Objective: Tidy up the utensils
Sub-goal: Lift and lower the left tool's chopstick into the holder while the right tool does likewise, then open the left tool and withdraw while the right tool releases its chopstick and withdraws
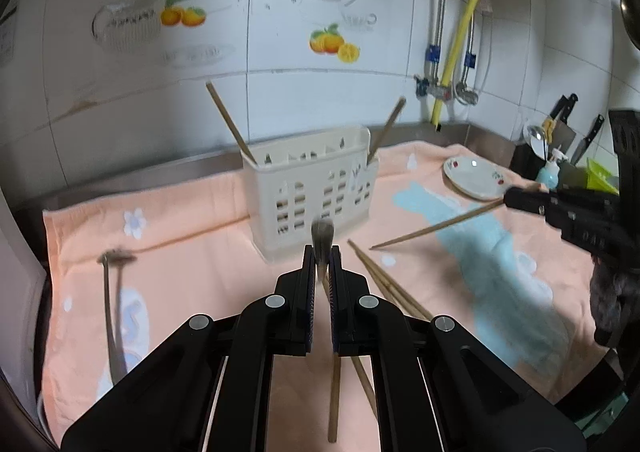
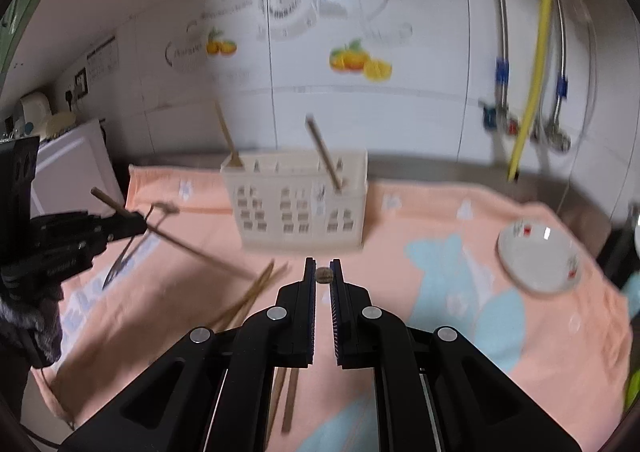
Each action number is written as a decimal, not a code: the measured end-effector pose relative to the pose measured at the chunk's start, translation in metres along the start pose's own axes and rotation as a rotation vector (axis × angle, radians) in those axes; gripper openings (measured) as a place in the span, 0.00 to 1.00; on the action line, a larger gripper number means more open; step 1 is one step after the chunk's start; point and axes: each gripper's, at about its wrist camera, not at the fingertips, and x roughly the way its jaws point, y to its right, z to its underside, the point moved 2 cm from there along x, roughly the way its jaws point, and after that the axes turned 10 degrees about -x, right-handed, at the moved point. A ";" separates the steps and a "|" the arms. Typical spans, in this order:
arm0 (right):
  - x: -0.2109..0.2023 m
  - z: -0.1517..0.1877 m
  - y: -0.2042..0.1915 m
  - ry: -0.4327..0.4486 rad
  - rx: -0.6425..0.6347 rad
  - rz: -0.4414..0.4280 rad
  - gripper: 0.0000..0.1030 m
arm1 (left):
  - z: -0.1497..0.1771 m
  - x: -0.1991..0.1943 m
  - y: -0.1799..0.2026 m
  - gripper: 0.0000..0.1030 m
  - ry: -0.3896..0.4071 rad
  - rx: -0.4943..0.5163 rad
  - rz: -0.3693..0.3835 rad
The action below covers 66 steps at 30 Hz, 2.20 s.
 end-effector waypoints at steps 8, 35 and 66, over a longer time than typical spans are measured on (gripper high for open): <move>-0.007 -0.057 0.017 0.068 -0.063 0.068 0.07 | -0.042 -0.019 0.004 0.05 0.077 -0.006 0.022; 0.033 -0.113 0.026 0.014 -0.171 0.102 0.07 | -0.132 -0.031 0.006 0.05 0.282 -0.024 -0.007; 0.059 -0.114 0.035 -0.019 -0.121 0.065 0.34 | -0.116 0.031 -0.027 0.16 0.163 -0.106 -0.045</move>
